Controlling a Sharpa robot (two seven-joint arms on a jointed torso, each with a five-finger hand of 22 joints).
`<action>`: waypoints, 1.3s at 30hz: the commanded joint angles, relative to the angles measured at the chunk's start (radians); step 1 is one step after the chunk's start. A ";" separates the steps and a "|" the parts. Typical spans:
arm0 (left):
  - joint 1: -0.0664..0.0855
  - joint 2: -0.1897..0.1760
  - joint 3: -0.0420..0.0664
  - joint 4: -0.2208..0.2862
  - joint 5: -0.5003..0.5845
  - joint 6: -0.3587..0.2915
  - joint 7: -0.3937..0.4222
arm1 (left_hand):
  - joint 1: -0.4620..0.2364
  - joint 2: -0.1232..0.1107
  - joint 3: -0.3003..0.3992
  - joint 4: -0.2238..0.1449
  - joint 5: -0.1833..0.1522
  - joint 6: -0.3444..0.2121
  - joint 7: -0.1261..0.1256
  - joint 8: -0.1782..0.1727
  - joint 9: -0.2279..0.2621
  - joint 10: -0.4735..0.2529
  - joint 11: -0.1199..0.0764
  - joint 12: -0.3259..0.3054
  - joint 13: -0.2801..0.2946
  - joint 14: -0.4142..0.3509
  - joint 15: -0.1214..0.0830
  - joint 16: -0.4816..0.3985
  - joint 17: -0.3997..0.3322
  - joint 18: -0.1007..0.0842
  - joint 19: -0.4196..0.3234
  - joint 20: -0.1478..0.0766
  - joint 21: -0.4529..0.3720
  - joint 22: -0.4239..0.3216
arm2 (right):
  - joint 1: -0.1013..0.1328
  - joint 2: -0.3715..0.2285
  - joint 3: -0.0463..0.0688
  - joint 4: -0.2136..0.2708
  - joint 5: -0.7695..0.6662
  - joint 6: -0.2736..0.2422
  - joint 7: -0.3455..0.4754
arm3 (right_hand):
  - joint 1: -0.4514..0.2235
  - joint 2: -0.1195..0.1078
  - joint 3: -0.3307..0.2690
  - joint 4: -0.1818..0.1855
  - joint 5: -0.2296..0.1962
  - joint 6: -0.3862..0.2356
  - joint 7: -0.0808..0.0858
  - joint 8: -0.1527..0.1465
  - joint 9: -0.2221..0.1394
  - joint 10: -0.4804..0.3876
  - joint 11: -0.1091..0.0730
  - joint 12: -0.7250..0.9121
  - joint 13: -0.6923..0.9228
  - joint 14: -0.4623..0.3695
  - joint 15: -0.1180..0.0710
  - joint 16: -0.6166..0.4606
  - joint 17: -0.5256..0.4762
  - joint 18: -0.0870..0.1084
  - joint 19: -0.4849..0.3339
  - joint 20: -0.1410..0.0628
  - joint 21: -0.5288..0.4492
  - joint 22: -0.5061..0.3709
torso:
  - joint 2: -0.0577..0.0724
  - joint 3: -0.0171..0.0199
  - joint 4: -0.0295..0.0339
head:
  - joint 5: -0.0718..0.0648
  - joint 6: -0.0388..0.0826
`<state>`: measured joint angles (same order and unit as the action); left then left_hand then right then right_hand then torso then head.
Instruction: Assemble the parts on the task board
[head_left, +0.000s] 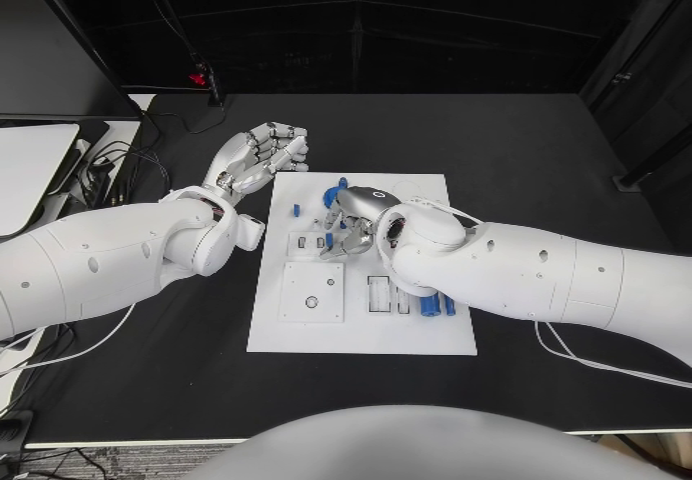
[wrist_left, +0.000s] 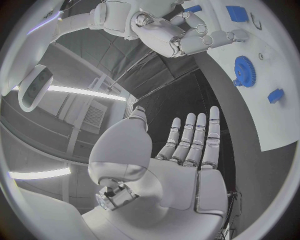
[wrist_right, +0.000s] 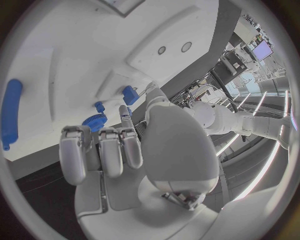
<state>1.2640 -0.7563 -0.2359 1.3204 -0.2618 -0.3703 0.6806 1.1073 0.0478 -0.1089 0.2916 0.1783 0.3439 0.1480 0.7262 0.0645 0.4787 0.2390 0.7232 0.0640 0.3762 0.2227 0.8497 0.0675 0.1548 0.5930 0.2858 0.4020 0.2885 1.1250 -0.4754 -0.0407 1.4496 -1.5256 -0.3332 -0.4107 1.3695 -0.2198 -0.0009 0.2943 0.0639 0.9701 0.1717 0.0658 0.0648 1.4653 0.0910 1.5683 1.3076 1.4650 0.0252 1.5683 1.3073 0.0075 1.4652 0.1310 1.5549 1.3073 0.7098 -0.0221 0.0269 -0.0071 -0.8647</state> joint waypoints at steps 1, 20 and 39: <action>0.001 -0.004 0.001 0.003 -0.004 0.006 0.112 | 0.001 0.012 -0.007 0.000 0.004 -0.002 0.136 -0.005 0.001 -0.002 -0.001 0.005 0.000 -0.006 -0.003 0.005 0.000 -0.015 -0.005 0.000 -0.002 -0.002 | 0.001 -0.017 0.001 0.019 -0.019 -0.150 0.063 | -0.015 0.000 -0.011 0.000 -0.006 -0.024 0.006 -0.005 -0.001 0.105 0.010 0.003 0.263 0.106 0.013 0.002 0.263 0.000 0.088 0.010 -0.007 0.252 | 0.000 0.0002 -0.0005 | 0.003 -0.001; 0.036 -0.100 0.001 0.134 -0.007 -0.003 0.016 | -0.002 0.000 -0.063 0.000 0.021 -0.048 0.115 -0.006 0.001 0.123 -0.029 0.083 0.027 0.130 -0.039 0.063 0.029 0.016 0.068 -0.004 0.060 0.023 | 0.096 -0.340 0.002 0.303 0.517 -0.370 0.312 | 0.000 0.075 0.013 -0.004 0.070 -0.023 0.008 0.011 0.007 0.105 0.015 0.003 0.263 0.106 0.020 0.002 0.263 0.005 0.074 0.023 -0.024 0.245 | -0.002 0.0010 -0.0006 | 0.010 0.014; 0.170 -0.157 0.001 0.215 -0.521 0.261 -0.562 | -0.090 -0.146 0.015 -0.005 0.053 -0.023 0.023 0.053 0.005 1.083 -0.133 0.843 1.486 1.094 -0.183 0.697 1.291 -0.046 0.593 -0.146 0.812 0.706 | 0.111 -0.538 -0.001 0.333 1.004 -0.200 0.605 | -0.053 0.172 -0.088 -0.009 0.142 -0.055 -0.010 0.027 0.009 0.105 0.001 0.003 0.263 0.106 0.014 0.002 0.263 0.039 -0.020 0.022 -0.138 0.197 | -0.009 0.0067 -0.0047 | 0.030 0.020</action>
<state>1.4302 -0.9167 -0.2348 1.5331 -0.6474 -0.2371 0.2960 1.0133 -0.1207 -0.1035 0.2885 0.2256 0.3039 0.1434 0.7768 0.0692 1.4517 0.1038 1.5318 1.2771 1.3989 0.0384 1.5094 1.1918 0.1285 1.1256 0.1403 1.1241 0.8829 1.2339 -1.0137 -0.0420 1.7849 -0.6191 -0.5703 0.1154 1.3174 -0.0583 -0.0841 0.2842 0.1994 0.9183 0.1693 0.0890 0.0731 1.4668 0.0994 1.5683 1.3076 1.4651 0.0466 1.5683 1.3073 0.0388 1.4517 0.1536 1.4205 1.3079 0.7024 -0.0164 0.0239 0.0179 -0.8480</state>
